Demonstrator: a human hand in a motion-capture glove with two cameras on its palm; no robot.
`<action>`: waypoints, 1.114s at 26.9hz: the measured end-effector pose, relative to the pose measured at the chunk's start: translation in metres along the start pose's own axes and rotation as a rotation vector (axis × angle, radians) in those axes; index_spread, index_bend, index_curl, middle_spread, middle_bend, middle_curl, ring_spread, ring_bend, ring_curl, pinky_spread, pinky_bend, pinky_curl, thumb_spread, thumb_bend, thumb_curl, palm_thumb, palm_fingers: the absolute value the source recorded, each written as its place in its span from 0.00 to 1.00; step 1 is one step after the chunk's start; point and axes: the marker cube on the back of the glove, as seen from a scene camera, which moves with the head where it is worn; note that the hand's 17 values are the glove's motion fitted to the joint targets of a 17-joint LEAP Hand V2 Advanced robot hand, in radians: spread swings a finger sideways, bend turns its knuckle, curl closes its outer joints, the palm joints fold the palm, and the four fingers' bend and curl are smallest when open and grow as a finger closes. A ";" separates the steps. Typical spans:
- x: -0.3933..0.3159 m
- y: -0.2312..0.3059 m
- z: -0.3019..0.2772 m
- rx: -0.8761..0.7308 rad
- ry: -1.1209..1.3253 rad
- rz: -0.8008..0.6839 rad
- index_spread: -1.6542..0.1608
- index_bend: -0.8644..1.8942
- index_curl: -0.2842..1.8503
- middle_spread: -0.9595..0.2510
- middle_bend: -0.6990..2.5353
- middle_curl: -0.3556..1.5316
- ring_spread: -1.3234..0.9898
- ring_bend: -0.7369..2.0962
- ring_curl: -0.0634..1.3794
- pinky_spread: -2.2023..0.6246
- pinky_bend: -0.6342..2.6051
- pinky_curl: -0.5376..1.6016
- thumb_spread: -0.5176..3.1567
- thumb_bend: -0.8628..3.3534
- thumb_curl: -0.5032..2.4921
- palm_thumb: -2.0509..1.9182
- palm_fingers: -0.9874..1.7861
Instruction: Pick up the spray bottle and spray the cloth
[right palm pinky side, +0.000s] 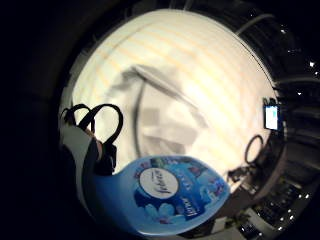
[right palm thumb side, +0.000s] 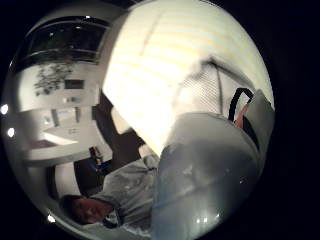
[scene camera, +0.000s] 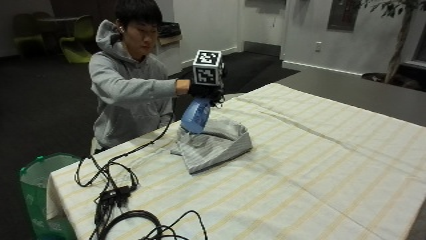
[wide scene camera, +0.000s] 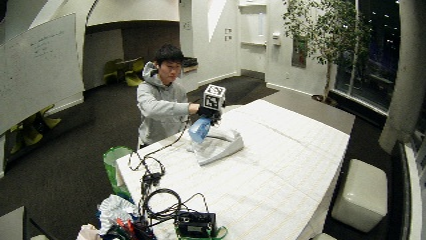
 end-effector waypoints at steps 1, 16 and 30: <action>-0.010 -0.002 -0.006 0.039 -0.064 -0.021 0.82 0.50 0.39 0.72 0.43 0.47 0.51 0.53 0.38 0.69 0.34 0.46 0.14 0.20 0.40 0.76 0.86; -0.135 -0.070 0.051 0.521 -0.984 -0.247 0.82 0.49 0.39 0.72 0.43 0.47 0.51 0.53 0.38 0.69 0.35 0.47 0.14 0.20 0.41 0.76 0.86; -0.166 -0.111 0.151 0.343 -0.953 -0.258 0.82 0.48 0.39 0.74 0.42 0.47 0.52 0.52 0.38 0.69 0.34 0.46 0.14 0.20 0.41 0.76 0.85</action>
